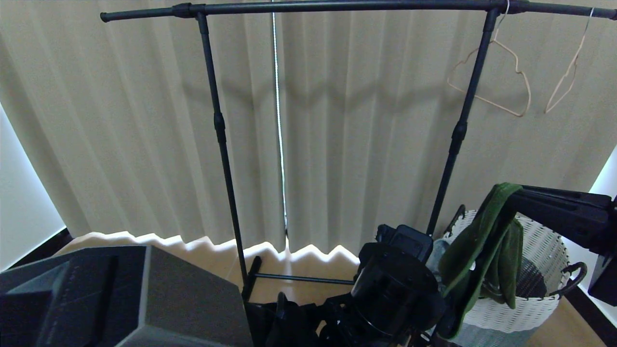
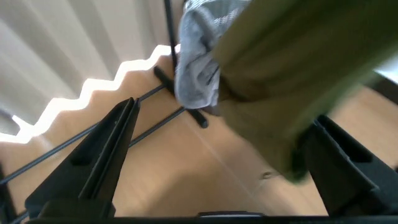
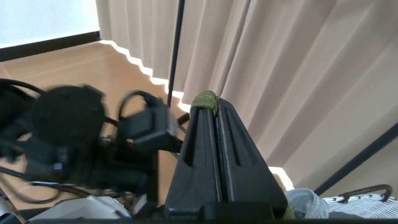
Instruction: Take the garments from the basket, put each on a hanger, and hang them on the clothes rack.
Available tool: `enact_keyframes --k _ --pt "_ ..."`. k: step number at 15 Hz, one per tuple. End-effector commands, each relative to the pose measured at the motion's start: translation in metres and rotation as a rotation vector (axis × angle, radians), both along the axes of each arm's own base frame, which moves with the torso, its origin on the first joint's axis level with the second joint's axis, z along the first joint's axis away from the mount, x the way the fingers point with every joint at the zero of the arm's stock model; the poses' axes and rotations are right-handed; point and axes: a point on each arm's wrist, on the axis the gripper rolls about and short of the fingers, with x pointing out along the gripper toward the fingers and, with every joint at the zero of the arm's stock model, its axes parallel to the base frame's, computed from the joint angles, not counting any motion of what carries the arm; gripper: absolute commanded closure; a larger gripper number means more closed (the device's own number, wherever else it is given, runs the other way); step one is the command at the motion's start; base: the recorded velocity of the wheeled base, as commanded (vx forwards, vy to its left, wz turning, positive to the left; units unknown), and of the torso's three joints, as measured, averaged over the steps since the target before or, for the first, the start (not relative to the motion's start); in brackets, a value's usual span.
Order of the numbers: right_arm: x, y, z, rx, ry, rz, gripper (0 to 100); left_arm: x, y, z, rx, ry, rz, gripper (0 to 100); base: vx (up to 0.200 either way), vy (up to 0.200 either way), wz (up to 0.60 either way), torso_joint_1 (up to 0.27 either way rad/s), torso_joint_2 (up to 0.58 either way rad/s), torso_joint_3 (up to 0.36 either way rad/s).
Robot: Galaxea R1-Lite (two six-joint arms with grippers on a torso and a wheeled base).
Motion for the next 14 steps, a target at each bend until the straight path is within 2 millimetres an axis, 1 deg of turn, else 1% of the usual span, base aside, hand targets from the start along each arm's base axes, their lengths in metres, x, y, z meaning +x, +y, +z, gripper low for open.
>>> enact_keyframes --k 1,8,9,12,13,14 --pt "-0.001 -0.001 0.001 0.003 -0.004 0.003 100 0.006 -0.001 -0.008 0.016 0.006 0.012 0 0.000 0.000 0.00 0.000 0.00 0.000" --pt "-0.001 -0.001 0.001 0.005 -0.005 0.006 100 0.007 0.000 -0.008 0.020 0.000 0.008 0 0.000 0.000 0.00 0.000 0.00 0.000" --pt "-0.002 -0.001 0.001 0.006 -0.006 0.006 100 0.007 0.000 -0.008 0.021 0.001 0.008 100 0.000 0.000 0.00 0.000 0.00 0.000" --pt "-0.002 -0.002 0.002 0.008 -0.008 0.006 100 0.006 0.002 -0.007 0.028 0.000 0.009 100 0.000 0.000 0.00 0.000 0.00 0.000" --pt "-0.001 -0.001 0.001 0.004 -0.004 0.001 100 0.001 0.012 -0.006 0.044 -0.020 0.054 100 0.000 0.000 0.00 0.000 0.00 0.000" --pt "0.002 0.000 0.000 0.003 0.009 -0.007 100 -0.002 0.016 -0.007 0.048 -0.042 0.097 100 0.000 0.000 0.00 0.000 0.00 0.000"
